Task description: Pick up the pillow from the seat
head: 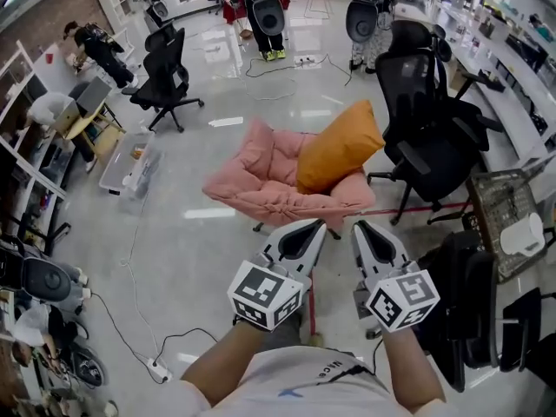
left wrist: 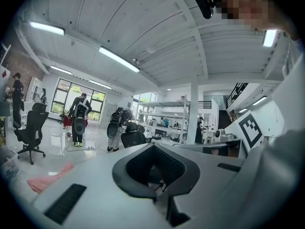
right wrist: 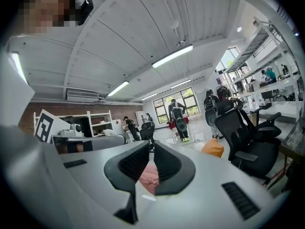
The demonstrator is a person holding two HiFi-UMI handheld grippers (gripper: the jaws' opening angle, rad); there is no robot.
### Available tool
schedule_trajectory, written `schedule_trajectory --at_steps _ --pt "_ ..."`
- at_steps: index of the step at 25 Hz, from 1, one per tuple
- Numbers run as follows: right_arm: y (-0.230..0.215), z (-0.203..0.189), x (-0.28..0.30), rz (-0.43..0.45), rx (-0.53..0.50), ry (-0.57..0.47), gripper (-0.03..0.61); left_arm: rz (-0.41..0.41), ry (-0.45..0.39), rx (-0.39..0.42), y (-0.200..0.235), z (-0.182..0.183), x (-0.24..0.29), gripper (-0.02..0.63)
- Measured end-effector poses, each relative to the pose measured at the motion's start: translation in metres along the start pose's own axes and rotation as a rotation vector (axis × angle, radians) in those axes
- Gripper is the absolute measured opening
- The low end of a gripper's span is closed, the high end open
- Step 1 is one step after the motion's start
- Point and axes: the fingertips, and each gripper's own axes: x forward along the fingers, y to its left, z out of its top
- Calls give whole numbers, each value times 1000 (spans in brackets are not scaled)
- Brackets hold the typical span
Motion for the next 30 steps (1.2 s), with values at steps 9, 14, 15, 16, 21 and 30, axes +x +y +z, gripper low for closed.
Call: schedule_trajectory --at_steps 9,14,15,16,21,30 --pt "-39 0 89 -79 19 27 21 -56 27 -18 81 -4 62 11" --pt "-61 8 137 -120 21 32 49 -107 34 -25 120 -1 98 11" --pt "-65 9 146 -129 23 34 54 -118 36 -24 126 -1 105 11" --pt "-68 10 154 -138 24 36 57 -129 38 -22 132 0 111 11" --pt "-81 14 186 -183 18 51 77 -173 52 -23 159 2 138 11" --pt "-131 23 214 -220 36 63 123 -208 65 -18 169 -2 193 11"
